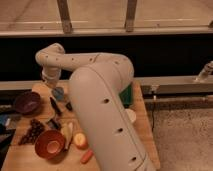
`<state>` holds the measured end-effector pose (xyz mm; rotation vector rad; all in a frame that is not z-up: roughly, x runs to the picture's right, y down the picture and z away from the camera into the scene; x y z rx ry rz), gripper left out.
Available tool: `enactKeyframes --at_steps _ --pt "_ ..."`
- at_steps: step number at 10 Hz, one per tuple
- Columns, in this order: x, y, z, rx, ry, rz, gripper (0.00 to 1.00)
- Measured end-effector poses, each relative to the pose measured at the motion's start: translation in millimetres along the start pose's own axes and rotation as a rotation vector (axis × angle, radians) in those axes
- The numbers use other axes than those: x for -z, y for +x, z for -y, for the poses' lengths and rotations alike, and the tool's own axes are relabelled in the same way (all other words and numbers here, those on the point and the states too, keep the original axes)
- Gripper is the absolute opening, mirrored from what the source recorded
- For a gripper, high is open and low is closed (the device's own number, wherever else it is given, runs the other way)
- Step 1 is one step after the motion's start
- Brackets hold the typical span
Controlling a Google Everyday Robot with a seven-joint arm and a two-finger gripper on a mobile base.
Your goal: Place fork in purple bowl
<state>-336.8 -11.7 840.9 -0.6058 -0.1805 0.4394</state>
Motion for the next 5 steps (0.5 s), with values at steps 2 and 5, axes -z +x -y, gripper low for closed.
enactKeyframes --at_steps 2,5 --pt "-5 -36 -25 0.111 -0.013 0.004 0.14" --pt "10 -58 -30 0.094 0.049 0.089 0.14"
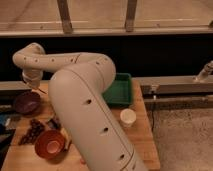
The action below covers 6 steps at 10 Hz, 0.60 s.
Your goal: Place fork in purple bowl
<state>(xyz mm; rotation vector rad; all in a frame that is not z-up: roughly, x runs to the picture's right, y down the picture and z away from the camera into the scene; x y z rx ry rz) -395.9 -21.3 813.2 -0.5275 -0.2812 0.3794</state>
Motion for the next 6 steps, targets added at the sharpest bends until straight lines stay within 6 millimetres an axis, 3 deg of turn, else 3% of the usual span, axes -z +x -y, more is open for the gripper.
enactKeyframes --at_steps 2,6 --pt "13 13 12 -0.091 0.042 0.095 0.14" --pt "44 82 24 -0.244 0.065 0.235 0.14"
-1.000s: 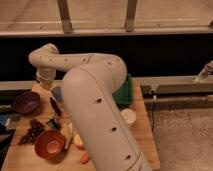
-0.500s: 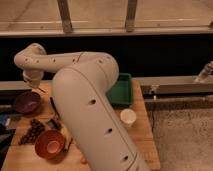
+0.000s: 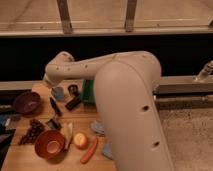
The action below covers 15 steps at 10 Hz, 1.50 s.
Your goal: Place fork in purple bowl
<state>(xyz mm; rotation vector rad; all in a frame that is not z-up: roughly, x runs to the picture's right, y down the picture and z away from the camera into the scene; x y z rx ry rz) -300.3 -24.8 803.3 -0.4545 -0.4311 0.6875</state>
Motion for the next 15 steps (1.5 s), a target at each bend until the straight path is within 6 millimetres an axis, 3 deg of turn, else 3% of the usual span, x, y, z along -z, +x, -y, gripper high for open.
enactKeyframes --at_steps 2,4,8,13,15 --pt "13 15 1 -0.007 -0.005 0.014 0.14" --pt "12 12 2 0.01 -0.011 0.019 0.14" --pt "-12 -34 1 0.031 -0.049 0.11 0.14" --pt "-15 -29 1 0.024 -0.064 0.094 0.14" --pt "-35 -23 -17 0.042 -0.122 0.078 0.14"
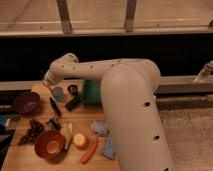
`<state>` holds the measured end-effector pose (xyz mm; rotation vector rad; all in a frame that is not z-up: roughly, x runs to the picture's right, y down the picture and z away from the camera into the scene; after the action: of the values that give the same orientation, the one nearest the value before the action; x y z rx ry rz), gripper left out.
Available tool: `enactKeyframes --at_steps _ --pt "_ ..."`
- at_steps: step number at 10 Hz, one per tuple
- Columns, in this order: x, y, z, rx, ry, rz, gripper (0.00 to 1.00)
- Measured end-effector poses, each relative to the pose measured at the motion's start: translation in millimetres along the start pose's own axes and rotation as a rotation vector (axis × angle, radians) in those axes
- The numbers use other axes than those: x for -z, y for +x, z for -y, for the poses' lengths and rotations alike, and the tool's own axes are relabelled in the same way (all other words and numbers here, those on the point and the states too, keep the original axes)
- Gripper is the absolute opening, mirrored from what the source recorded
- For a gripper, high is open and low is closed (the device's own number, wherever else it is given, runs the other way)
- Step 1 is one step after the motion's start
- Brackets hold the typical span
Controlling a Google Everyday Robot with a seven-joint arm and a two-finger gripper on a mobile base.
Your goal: Place fork in purple bowl
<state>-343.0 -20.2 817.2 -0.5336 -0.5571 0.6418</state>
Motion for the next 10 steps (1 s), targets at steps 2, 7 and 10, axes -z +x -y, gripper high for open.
enactKeyframes --at_steps 2,7,10 --pt "-23 -11 -33 0.05 -0.086 -0.01 0.14" --pt "-41 -39 -64 0.156 -0.18 0.011 0.14" --pt "-46 -54 -72 0.203 -0.212 0.032 0.14"
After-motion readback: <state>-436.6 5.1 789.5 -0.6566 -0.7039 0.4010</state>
